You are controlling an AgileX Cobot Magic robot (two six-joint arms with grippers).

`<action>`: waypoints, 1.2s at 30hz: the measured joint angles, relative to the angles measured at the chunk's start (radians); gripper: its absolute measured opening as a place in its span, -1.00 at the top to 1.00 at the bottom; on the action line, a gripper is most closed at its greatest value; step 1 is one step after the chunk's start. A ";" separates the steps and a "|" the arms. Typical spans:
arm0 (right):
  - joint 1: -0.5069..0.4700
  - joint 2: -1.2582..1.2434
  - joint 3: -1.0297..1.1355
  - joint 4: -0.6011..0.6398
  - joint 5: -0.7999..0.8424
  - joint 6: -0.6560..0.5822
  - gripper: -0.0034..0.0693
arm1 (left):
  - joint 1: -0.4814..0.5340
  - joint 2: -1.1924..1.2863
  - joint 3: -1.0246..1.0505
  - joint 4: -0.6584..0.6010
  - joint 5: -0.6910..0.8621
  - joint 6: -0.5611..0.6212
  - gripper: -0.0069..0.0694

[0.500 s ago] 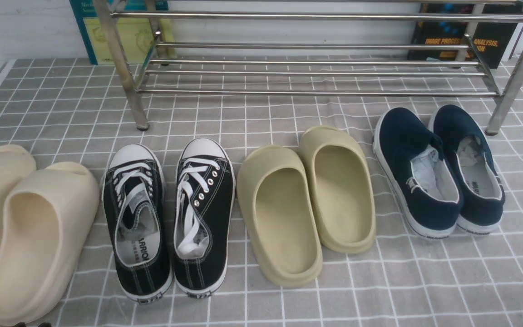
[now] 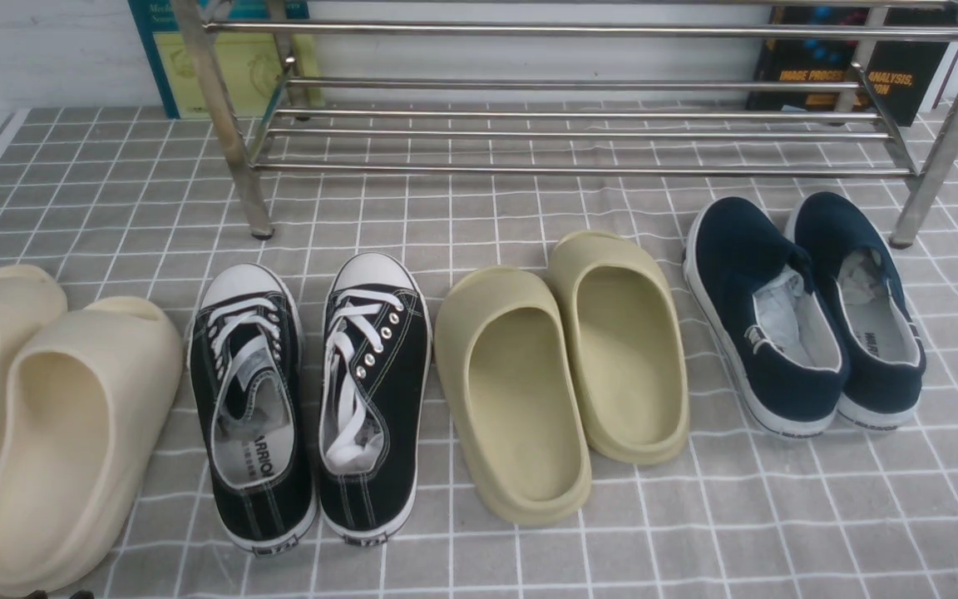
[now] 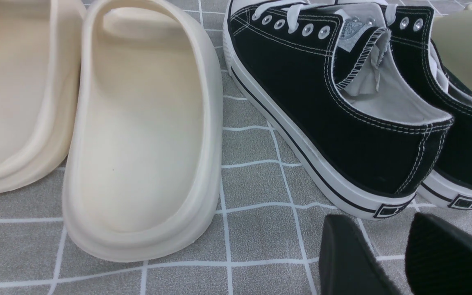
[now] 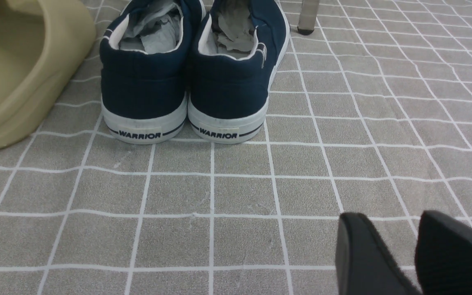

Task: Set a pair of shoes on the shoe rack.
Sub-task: Use the right arm to grab the shoe closest to it

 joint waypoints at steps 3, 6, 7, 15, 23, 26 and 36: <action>0.000 0.000 0.000 -0.001 0.000 0.000 0.25 | 0.000 0.000 0.000 0.000 0.000 0.000 0.19; 0.000 0.000 0.000 -0.001 0.000 0.000 0.25 | 0.000 0.000 0.000 0.000 0.000 0.000 0.19; 0.000 0.000 0.000 -0.001 0.000 0.000 0.25 | 0.000 0.000 0.000 0.000 0.000 0.000 0.19; 0.000 0.000 0.002 -0.001 -0.019 0.000 0.25 | 0.000 0.000 0.000 0.000 0.000 0.000 0.19; 0.000 0.000 0.009 -0.003 -0.134 0.000 0.25 | 0.000 0.000 0.000 0.000 0.000 0.000 0.19; 0.000 0.000 0.009 -0.003 -0.162 0.000 0.25 | 0.000 0.000 0.000 0.000 0.000 0.000 0.19; 0.000 0.000 0.009 -0.005 -0.364 0.000 0.25 | 0.000 0.000 0.000 0.000 0.000 0.000 0.19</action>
